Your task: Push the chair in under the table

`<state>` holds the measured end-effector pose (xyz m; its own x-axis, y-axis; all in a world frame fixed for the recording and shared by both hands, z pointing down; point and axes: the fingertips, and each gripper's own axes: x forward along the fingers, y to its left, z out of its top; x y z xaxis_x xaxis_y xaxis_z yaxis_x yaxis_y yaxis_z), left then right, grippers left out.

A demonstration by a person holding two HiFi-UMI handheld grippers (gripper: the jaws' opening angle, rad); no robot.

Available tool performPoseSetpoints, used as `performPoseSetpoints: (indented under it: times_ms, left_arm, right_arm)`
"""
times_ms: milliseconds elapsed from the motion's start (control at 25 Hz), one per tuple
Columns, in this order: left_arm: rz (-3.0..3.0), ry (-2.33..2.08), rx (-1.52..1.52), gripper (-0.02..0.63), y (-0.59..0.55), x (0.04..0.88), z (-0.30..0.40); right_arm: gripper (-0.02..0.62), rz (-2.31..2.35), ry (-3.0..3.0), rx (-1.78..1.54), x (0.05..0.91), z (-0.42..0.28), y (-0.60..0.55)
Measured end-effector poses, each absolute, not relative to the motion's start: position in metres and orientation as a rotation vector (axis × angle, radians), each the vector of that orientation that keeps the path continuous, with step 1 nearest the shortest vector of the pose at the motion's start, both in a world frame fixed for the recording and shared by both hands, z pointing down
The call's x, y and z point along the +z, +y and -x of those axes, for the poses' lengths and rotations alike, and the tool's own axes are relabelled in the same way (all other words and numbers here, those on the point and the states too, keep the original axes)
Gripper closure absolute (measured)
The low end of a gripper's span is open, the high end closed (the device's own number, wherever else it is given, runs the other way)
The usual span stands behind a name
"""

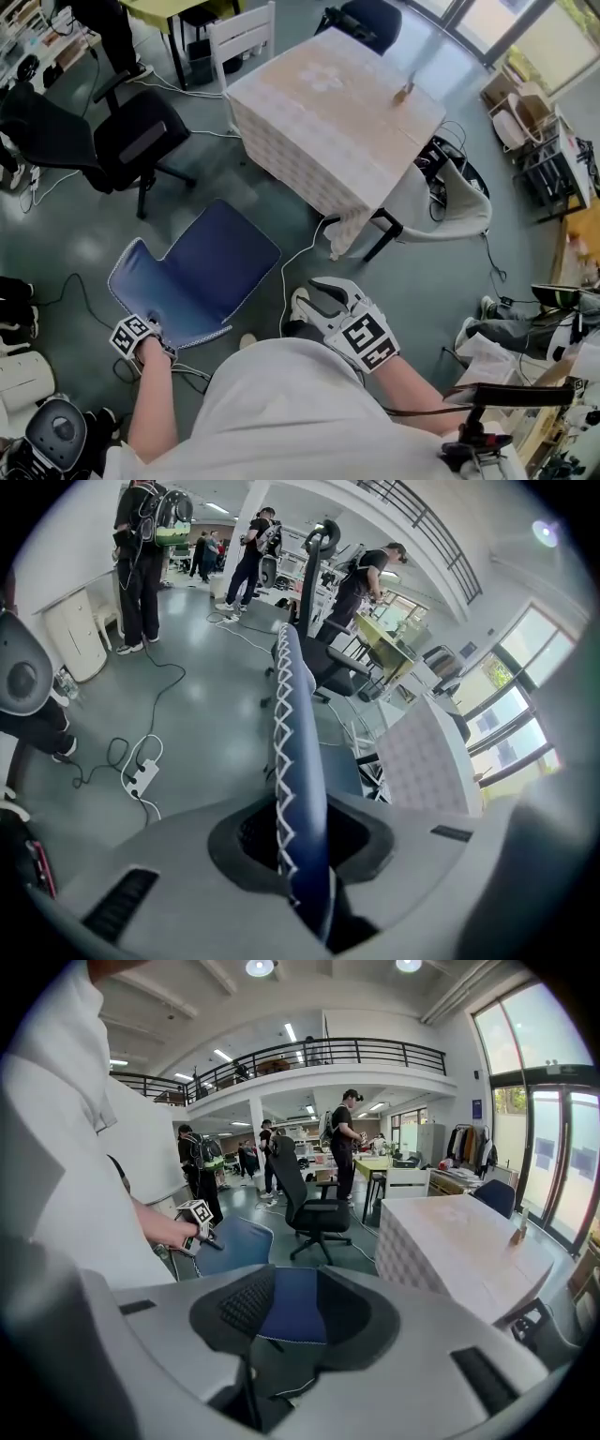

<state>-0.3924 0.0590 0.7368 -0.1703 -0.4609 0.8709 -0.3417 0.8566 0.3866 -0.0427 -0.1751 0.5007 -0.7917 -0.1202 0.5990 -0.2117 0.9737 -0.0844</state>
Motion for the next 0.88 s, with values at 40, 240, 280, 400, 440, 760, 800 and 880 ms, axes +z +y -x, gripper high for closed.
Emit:
performPoseSetpoints:
  times_ms: [40, 240, 280, 400, 440, 760, 800, 880]
  left_arm:
    - [-0.618, -1.776, -0.121, 0.535, 0.047, 0.736, 0.386]
    - [-0.641, -1.762, -0.125, 0.535, -0.019, 0.736, 0.359]
    - [-0.646, -1.760, -0.126, 0.535, -0.034, 0.735, 0.357]
    - [-0.665, -1.749, -0.133, 0.535, -0.079, 0.733, 0.348]
    - [-0.669, -1.746, -0.137, 0.535, -0.093, 0.732, 0.343]
    - [-0.714, -1.730, -0.136, 0.534, -0.202, 0.728, 0.318]
    - [-0.719, -1.728, -0.134, 0.534, -0.214, 0.728, 0.316]
    - [-0.731, -1.723, -0.131, 0.534, -0.236, 0.727, 0.312]
  right_arm:
    - [0.446, -0.235, -2.493, 0.198, 0.500, 0.038, -0.183]
    - [0.446, -0.278, -2.483, 0.223, 0.507, 0.003, -0.224]
    - [0.446, -0.291, -2.478, 0.232, 0.509, -0.003, -0.233]
    - [0.446, -0.317, -2.471, 0.258, 0.510, -0.020, -0.257]
    - [0.446, -0.323, -2.471, 0.265, 0.510, -0.026, -0.264]
    - [0.446, -0.381, -2.464, 0.310, 0.516, -0.062, -0.321]
    - [0.446, -0.387, -2.467, 0.315, 0.517, -0.065, -0.326]
    - [0.446, -0.398, -2.464, 0.326, 0.519, -0.071, -0.336]
